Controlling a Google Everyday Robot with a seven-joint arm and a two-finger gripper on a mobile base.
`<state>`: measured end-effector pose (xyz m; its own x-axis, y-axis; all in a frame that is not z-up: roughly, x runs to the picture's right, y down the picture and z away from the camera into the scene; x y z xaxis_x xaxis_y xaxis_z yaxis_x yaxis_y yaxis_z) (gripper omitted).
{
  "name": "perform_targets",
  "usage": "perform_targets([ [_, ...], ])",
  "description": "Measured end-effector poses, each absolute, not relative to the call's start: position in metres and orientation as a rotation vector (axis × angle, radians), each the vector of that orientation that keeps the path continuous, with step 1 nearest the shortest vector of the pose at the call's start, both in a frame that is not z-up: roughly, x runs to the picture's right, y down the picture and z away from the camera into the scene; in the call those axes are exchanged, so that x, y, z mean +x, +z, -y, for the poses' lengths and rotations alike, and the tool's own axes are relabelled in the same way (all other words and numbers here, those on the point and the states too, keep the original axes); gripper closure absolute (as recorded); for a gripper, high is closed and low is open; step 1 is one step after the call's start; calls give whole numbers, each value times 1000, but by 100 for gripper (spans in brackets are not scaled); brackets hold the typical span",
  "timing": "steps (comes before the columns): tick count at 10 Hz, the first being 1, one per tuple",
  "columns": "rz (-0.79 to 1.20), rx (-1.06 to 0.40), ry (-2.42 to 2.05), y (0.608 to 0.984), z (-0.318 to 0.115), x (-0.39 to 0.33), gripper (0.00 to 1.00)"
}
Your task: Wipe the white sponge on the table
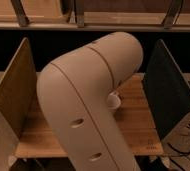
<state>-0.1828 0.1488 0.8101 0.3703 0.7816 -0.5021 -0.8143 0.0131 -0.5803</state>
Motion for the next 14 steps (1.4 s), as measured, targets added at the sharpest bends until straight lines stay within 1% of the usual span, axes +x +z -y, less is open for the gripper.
perform_targets([
  [3, -127, -913, 1235, 827, -153, -178, 20],
  [8, -280, -951, 1221, 859, -173, -178, 21],
  [9, -287, -962, 1206, 861, -175, -183, 27],
  [10, -291, -968, 1194, 862, -176, -187, 34],
  [11, -296, -976, 1177, 864, -177, -192, 47],
  [12, -297, -978, 1174, 864, -177, -192, 51],
  [13, -304, -992, 1148, 867, -180, -198, 75],
  [14, -304, -996, 1136, 869, -182, -200, 87],
])
